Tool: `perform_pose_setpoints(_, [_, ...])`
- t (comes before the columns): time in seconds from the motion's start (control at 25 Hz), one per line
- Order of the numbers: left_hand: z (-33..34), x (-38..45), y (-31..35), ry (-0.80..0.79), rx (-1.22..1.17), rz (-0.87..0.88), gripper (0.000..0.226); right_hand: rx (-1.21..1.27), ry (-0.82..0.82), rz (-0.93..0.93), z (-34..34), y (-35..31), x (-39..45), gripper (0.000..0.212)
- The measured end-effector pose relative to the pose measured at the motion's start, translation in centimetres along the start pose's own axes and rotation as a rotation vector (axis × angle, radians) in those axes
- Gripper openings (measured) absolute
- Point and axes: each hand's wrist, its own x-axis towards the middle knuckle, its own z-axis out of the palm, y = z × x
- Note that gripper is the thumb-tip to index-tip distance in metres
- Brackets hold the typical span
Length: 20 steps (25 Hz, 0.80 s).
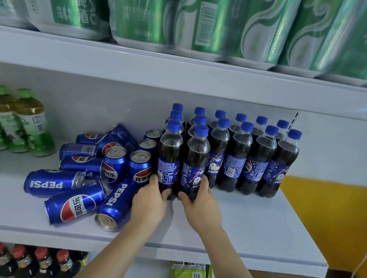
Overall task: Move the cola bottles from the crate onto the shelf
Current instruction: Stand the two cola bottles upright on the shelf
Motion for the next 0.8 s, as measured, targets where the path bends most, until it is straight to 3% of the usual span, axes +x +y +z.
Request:
perform_pose_setpoints(0.28, [0.0, -0.9, 0.3, -0.012, -0.09, -0.05, 0.041, 0.065, -0.016, -0.02, -0.2, 0.7, 0.2, 0.066])
perform_pose_setpoints(0.4, [-0.6, -1.8, 0.6, 0.06, -0.106, -0.063, 0.048, 0.075, 0.019, -0.062, -1.1, 0.5, -0.5, 0.072])
perform_pose_setpoints(0.52, [-1.5, -2.8, 1.6, 0.163, -0.337, -0.008, 0.055, 0.169, 0.057, -0.078, -3.0, -0.1, -1.4, 0.071])
perform_pose_setpoints(0.68, [-1.8, -4.4, 3.8, 0.159, -0.701, 0.093, 0.034, 0.407, 0.105, -0.064, -5.5, -0.5, -2.8, 0.06])
perform_pose_setpoints(0.8, [-1.6, -5.8, 5.2, 0.12, -0.838, 0.157, 0.027, 0.54, 0.173, -0.043, -6.9, -0.2, -4.5, 0.05])
